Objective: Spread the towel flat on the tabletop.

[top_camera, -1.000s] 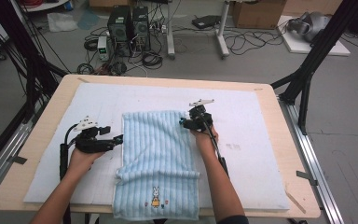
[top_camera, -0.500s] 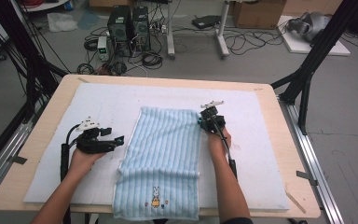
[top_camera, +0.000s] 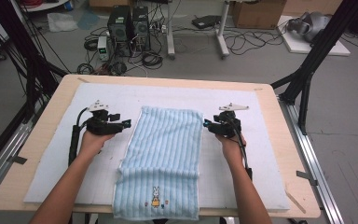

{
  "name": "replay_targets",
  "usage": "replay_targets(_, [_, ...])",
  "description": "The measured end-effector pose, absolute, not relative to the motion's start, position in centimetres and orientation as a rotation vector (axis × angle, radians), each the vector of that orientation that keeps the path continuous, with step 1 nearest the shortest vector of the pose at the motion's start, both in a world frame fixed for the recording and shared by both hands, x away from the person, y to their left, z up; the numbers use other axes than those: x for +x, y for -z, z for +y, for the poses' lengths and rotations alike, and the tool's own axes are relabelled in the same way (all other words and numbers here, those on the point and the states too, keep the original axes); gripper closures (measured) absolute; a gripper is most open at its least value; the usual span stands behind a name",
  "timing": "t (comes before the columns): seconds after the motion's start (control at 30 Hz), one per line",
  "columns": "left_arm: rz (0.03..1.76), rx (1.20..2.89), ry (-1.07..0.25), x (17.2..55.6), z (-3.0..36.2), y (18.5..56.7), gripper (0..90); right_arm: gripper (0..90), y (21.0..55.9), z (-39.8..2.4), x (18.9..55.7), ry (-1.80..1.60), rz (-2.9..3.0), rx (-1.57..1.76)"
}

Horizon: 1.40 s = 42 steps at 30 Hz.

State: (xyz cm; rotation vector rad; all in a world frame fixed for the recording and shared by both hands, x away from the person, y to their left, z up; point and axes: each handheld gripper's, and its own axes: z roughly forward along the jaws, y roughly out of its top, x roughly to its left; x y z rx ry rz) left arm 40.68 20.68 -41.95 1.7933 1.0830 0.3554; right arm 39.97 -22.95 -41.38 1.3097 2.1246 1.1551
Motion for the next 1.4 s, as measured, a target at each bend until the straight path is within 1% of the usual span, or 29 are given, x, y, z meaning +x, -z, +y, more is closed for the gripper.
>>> replay_targets(0.17, [1.115,1.824,-0.340,43.7,19.2,42.6,40.6,39.9,41.5,-24.1,38.4,-1.122,2.168,1.307])
replay_targets(0.2, [1.122,1.843,-0.333,44.3,18.9,42.8,42.0,39.5,41.6,-24.2,38.2,-1.121,2.184,1.311])
replay_targets(0.3, [1.149,1.862,-0.337,45.7,17.8,43.5,42.4,39.3,41.8,-24.1,37.5,-1.125,2.191,1.274])
replay_targets(0.37, [1.154,1.893,-0.361,46.4,17.0,44.0,43.3,39.1,42.1,-24.2,37.3,-1.130,2.196,1.271])
replay_targets(0.47, [1.155,1.915,-0.389,47.1,15.8,44.6,47.3,38.7,42.3,-24.4,37.3,-1.136,2.201,1.285])
replay_targets(0.53, [1.141,1.964,-0.430,47.5,15.0,45.0,50.4,38.6,42.4,-24.5,37.3,-1.151,2.197,1.295])
replay_targets(0.63, [1.154,1.962,-0.473,47.9,14.6,45.0,55.9,38.6,42.4,-24.6,37.3,-1.166,2.195,1.299])
replay_targets(0.67, [1.156,1.975,-0.505,47.9,14.4,44.9,61.7,38.6,42.4,-24.6,37.3,-1.168,2.196,1.296])
replay_targets(0.7, [1.132,1.973,-0.498,48.0,14.4,45.0,70.9,38.6,42.4,-24.6,37.3,-1.165,2.199,1.297])
replay_targets(0.73, [1.114,1.982,-0.509,48.1,14.2,45.1,84.7,38.6,42.5,-24.6,37.3,-1.163,2.201,1.295])
replay_targets(0.8, [1.129,1.987,-0.516,48.4,14.1,44.9,87.5,38.6,42.5,-24.5,37.3,-1.161,2.205,1.296])
replay_targets(0.87, [1.188,1.975,-0.594,49.1,14.3,44.6,87.8,38.6,42.6,-24.4,37.4,-1.157,2.203,1.292])
replay_targets(0.93, [1.269,1.870,-0.593,49.7,15.2,44.6,87.6,38.9,42.6,-24.2,37.5,-1.159,2.190,1.299])
replay_targets(0.97, [1.309,1.831,-0.561,49.8,15.7,44.7,86.2,39.2,42.7,-24.1,37.5,-1.161,2.180,1.307])
replay_targets(1.0, [1.323,1.829,-0.529,49.9,15.9,44.9,81.9,39.5,42.7,-24.1,37.6,-1.166,2.171,1.310])
replay_targets(1.03, [1.332,1.836,-0.520,50.0,16.0,45.0,67.1,39.7,42.8,-24.1,37.7,-1.171,2.166,1.317])
replay_targets(1.07, [1.330,1.843,-0.508,49.9,16.2,45.0,57.3,39.7,42.8,-24.0,37.8,-1.169,2.163,1.320])
replay_targets(1.1, [1.328,1.847,-0.496,49.7,16.4,44.8,52.2,39.9,42.9,-23.9,38.0,-1.166,2.168,1.325])
replay_targets(1.13, [1.302,1.857,-0.483,49.5,16.5,44.6,50.7,40.4,43.0,-23.8,38.1,-1.164,2.168,1.325])
replay_targets(1.2, [1.275,1.867,-0.478,49.1,16.8,44.3,49.9,45.0,43.1,-23.6,38.6,-1.162,2.170,1.327])
replay_targets(1.23, [1.267,1.861,-0.478,48.9,16.9,44.1,49.8,49.8,43.2,-23.5,38.9,-1.161,2.170,1.333])
replay_targets(1.3, [1.250,1.870,-0.446,48.6,17.2,44.2,50.2,56.4,43.3,-23.1,39.6,-1.160,2.179,1.334])
replay_targets(1.37, [1.238,1.882,-0.414,48.2,17.3,44.5,50.7,60.3,43.2,-22.3,40.6,-1.172,2.173,1.331])
replay_targets(1.4, [1.235,1.888,-0.396,48.2,17.2,44.6,51.3,60.6,43.3,-21.9,41.1,-1.177,2.174,1.334])
